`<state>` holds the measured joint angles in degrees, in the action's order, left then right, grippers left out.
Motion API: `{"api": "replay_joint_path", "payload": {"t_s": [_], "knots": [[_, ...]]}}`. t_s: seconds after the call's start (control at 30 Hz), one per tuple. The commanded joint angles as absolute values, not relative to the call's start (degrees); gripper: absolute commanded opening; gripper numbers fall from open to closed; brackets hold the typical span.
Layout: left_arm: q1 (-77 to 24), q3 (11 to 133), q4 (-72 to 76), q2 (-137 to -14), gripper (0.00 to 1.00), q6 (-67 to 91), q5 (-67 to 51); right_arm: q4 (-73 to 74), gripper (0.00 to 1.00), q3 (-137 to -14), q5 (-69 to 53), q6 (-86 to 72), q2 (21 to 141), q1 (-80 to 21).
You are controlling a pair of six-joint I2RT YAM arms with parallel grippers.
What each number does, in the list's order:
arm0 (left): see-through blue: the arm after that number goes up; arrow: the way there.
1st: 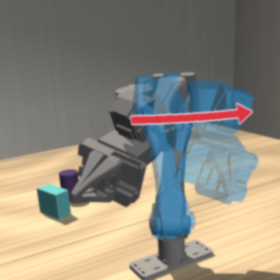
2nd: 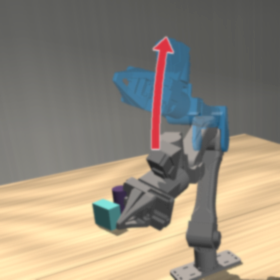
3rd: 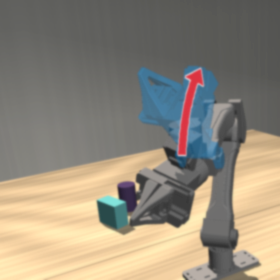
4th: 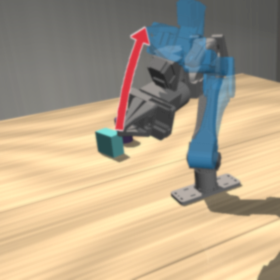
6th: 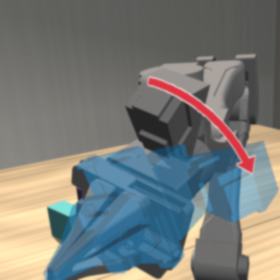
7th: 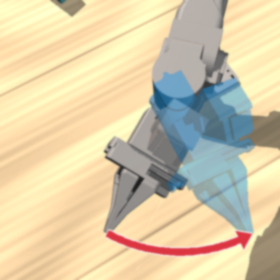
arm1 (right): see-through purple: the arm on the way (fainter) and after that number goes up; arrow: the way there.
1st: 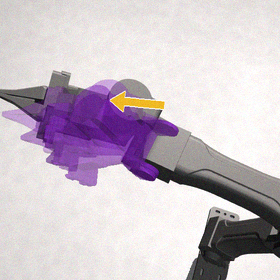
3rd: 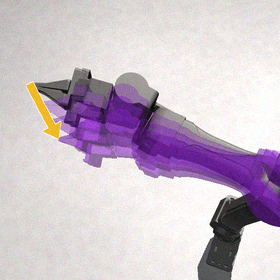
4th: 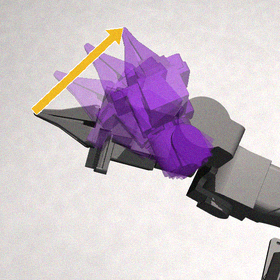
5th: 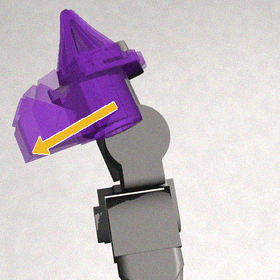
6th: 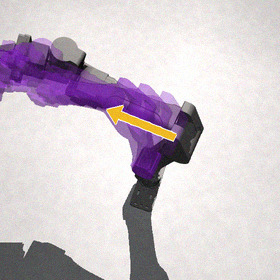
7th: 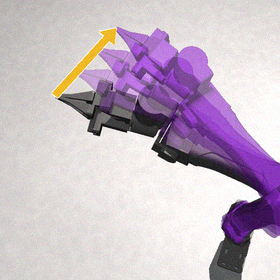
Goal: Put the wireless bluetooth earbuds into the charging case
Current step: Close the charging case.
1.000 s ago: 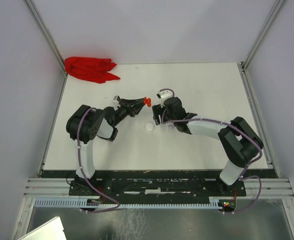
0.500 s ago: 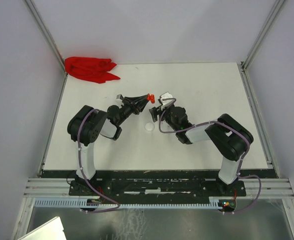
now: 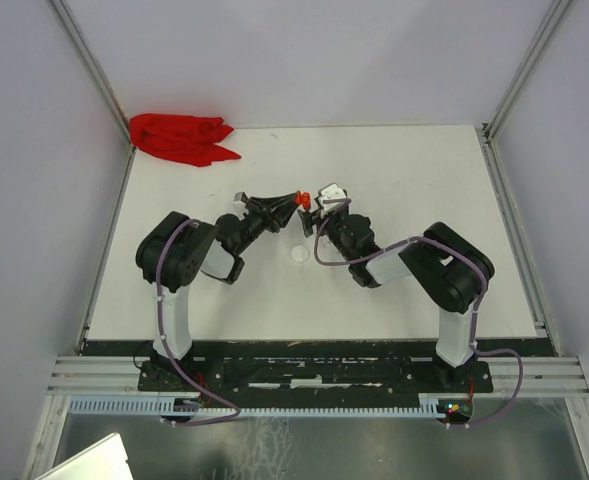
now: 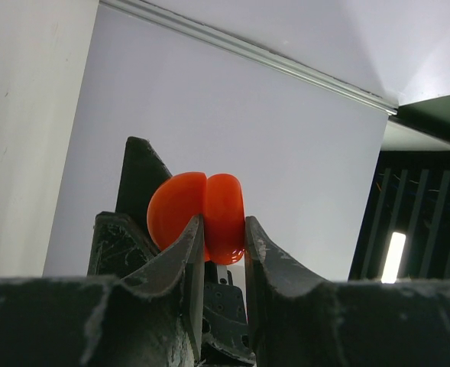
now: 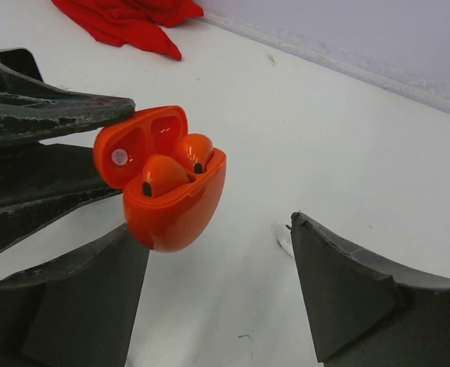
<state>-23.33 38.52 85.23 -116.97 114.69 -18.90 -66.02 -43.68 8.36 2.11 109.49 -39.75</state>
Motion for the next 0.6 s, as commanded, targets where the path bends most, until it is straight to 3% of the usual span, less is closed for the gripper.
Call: {"api": "replay_joint_path", "payload": {"t_s": [0.0, 0.57], "knots": [[-23.61, 37.36, 90.99, -117.07, 0.03, 117.53, -18.67, -72.27, 0.82, -45.61, 12.02, 4.25, 110.45, -39.74], [-23.47, 35.47, 93.25, -118.17, 0.03, 117.37, -18.94, -73.53, 0.86, -41.91, 19.15, 8.51, 107.38, -39.67]]}}
